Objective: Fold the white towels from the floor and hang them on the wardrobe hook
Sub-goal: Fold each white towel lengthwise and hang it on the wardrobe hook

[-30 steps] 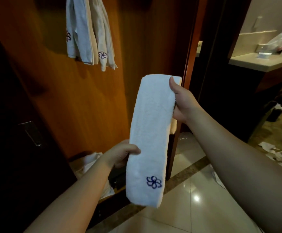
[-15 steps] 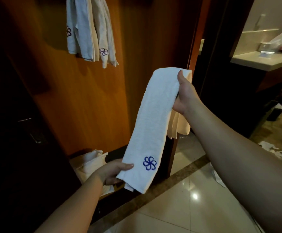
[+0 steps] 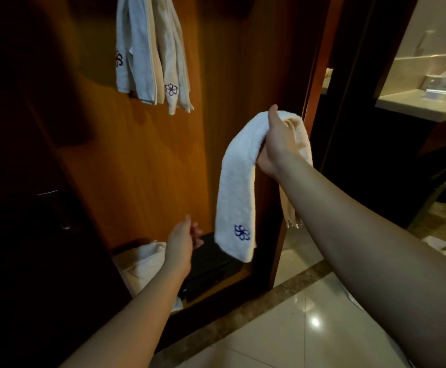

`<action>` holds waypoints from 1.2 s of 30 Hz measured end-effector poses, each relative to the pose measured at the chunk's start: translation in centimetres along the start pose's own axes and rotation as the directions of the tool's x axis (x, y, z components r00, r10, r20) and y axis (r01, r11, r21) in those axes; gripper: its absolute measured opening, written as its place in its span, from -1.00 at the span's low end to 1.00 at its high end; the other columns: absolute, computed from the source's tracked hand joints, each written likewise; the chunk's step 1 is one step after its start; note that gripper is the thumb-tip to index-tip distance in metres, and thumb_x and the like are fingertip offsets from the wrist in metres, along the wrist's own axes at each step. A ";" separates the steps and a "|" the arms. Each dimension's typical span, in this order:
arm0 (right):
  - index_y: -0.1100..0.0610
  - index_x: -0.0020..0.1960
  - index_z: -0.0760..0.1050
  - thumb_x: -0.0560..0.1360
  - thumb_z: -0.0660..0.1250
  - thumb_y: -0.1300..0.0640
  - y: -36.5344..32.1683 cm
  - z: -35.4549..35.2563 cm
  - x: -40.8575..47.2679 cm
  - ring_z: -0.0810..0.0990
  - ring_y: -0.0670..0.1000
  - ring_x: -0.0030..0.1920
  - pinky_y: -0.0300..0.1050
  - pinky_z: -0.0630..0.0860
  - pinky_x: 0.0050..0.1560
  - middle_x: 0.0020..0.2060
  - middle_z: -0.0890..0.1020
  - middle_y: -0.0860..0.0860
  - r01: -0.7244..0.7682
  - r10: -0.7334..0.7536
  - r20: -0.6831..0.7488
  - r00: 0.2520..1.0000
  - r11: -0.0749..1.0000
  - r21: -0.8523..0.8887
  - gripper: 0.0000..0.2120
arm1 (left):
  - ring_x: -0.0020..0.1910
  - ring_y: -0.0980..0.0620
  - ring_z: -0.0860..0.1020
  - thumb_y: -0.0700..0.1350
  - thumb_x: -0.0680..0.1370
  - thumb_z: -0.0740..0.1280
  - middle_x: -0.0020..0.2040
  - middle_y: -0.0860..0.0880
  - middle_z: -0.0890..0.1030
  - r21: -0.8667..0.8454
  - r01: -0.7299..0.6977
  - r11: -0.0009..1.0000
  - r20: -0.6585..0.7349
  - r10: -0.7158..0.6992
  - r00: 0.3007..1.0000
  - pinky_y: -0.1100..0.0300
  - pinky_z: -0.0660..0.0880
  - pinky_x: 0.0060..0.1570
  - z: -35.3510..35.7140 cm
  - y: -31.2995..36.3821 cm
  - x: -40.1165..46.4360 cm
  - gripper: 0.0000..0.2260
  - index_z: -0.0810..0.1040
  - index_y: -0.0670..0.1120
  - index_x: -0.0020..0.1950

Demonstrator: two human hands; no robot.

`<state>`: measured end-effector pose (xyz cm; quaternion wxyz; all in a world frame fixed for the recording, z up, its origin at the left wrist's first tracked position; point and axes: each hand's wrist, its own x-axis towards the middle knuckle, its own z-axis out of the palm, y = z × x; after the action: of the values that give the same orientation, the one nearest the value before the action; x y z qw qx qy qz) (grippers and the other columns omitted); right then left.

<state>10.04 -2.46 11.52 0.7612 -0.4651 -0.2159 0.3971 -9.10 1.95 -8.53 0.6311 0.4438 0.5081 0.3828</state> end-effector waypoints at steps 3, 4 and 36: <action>0.20 0.42 0.41 0.62 0.19 -0.28 -0.4 1.8 -0.2 0.55 0.11 0.34 0.15 0.42 0.44 0.31 0.58 0.15 0.002 0.005 0.049 0.999 0.990 -0.141 -0.38 | -0.15 -0.06 0.67 0.37 0.53 0.03 -0.12 -0.16 0.69 -0.110 -0.166 0.980 0.379 0.195 0.904 0.10 0.59 -0.11 3.9 4.2 -4.4 -0.34 0.62 -0.17 0.06; 0.20 0.51 0.32 0.62 0.17 -0.31 -0.7 2.4 -0.3 0.44 0.12 0.44 0.17 0.33 0.50 0.42 0.49 0.14 0.015 -0.006 0.044 0.999 0.978 -0.208 -0.31 | -0.02 -0.08 0.68 0.40 0.51 -0.03 -0.03 -0.16 0.71 -0.120 -0.202 0.972 0.458 0.234 0.857 0.10 0.59 0.01 5.2 5.1 -5.6 -0.27 0.62 -0.17 0.12; -0.02 0.60 0.17 0.23 0.04 -0.61 -9.5 1.0 0.4 0.23 0.13 0.55 0.34 0.29 0.47 0.55 0.29 0.03 0.402 -0.264 0.387 0.883 0.852 -0.335 0.08 | 0.63 -0.14 -0.03 0.60 0.33 -0.04 0.66 -0.12 0.00 -0.663 -0.148 0.734 0.096 0.279 0.956 -0.16 -0.04 0.56 19.5 17.4 -5.6 0.05 -0.13 0.03 0.67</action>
<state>13.39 -3.99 20.30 0.6590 -0.4951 -0.4951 0.2749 8.36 -1.21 11.39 0.7423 0.2873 0.2272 0.5611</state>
